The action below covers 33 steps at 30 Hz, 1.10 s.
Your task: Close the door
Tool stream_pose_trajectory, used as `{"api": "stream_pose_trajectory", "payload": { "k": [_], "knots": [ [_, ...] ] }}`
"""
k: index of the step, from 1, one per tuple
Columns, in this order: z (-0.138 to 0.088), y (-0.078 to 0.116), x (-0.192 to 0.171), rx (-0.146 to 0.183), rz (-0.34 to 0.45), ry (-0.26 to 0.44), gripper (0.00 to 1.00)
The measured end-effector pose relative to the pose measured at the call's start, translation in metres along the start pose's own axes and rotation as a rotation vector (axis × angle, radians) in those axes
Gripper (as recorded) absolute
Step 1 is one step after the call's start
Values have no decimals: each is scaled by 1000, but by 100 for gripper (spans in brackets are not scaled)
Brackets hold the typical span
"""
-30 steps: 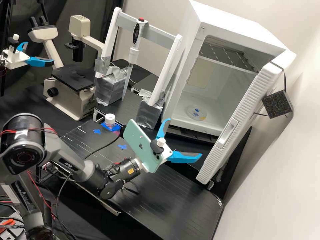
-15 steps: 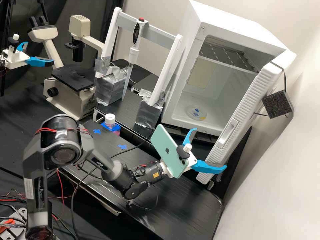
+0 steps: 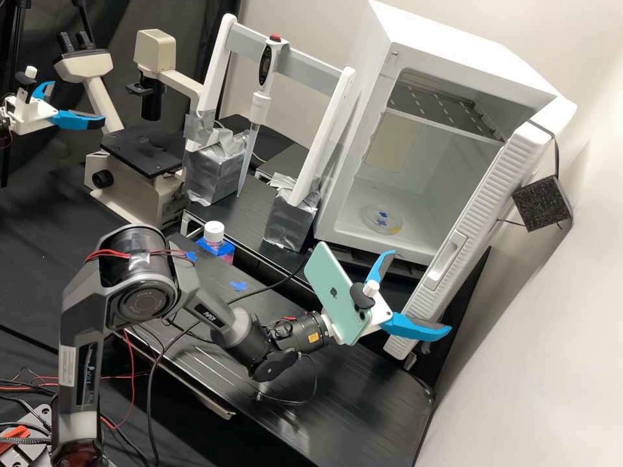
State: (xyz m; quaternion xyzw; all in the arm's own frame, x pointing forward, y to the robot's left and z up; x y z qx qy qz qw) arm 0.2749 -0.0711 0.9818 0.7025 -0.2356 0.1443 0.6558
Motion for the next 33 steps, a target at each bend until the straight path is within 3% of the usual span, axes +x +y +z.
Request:
{"api": "stream_pose_trajectory", "payload": {
  "k": [8,16,20,25,33],
  "knots": [
    [-14,-4,-11,50,-16,26,100],
    [-43,-21,-32,62,-101,88,100],
    [-66,-33,-47,55,-175,188,100],
    [-92,-37,-61,41,-192,332,100],
    [-105,-45,-66,44,-235,400,100]
  ]
}}
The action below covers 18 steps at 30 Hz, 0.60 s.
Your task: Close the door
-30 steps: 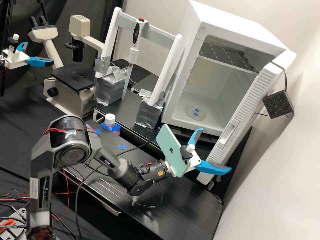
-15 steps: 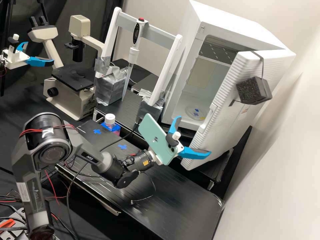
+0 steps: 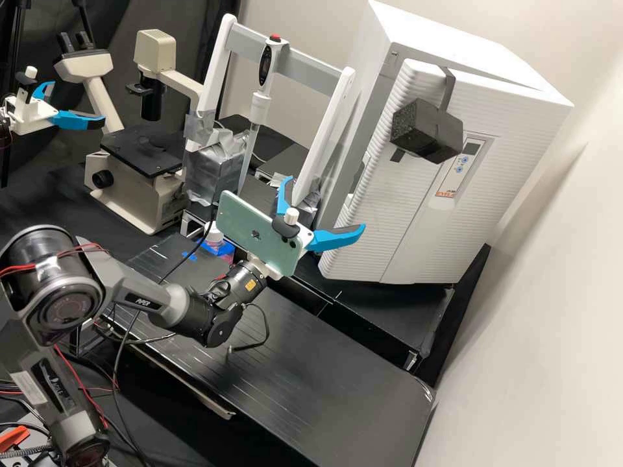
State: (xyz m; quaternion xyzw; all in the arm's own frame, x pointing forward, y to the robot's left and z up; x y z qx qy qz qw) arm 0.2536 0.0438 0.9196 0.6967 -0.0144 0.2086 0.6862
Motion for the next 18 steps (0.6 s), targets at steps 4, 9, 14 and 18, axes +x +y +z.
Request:
{"api": "stream_pose_trajectory", "payload": {
  "k": [4,9,14,18],
  "knots": [
    [-3,-6,1,21,-38,24,100],
    [-6,-12,2,38,-61,36,100],
    [-14,-20,3,59,-87,39,100],
    [-26,-27,-6,65,-27,30,100]
  ]
}}
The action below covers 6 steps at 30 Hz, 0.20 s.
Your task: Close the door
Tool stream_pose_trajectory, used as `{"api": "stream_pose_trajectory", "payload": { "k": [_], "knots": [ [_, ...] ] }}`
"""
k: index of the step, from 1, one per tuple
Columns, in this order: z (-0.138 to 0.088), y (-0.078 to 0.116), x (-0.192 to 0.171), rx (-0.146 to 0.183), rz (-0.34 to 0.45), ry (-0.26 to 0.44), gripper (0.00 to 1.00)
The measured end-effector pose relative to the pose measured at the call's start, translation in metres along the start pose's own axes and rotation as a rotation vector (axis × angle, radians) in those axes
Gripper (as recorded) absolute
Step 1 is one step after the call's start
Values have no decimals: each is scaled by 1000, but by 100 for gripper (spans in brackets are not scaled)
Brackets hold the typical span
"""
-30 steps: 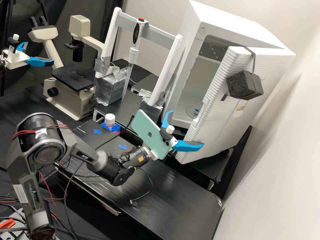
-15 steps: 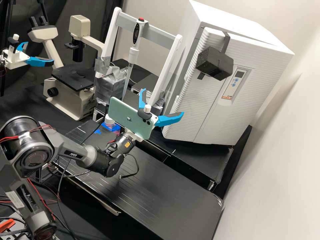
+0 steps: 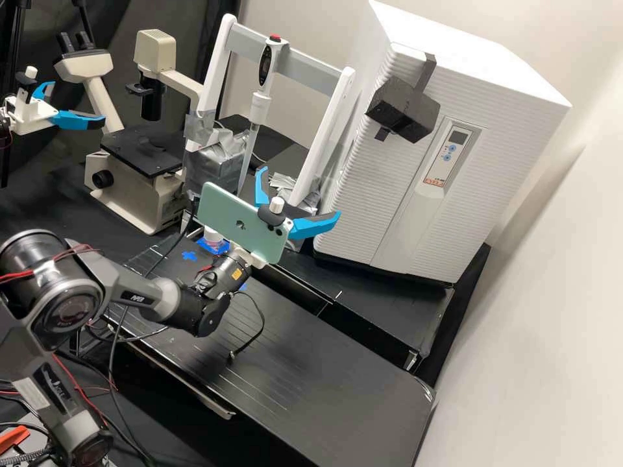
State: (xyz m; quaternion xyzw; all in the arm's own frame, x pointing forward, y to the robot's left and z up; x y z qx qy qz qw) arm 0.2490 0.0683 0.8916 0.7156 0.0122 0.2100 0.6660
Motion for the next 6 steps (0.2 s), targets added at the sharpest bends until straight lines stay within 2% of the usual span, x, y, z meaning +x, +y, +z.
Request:
{"api": "stream_pose_trajectory", "payload": {
  "k": [6],
  "knots": [
    [-8,-9,-11,37,-9,21,100]
  ]
}}
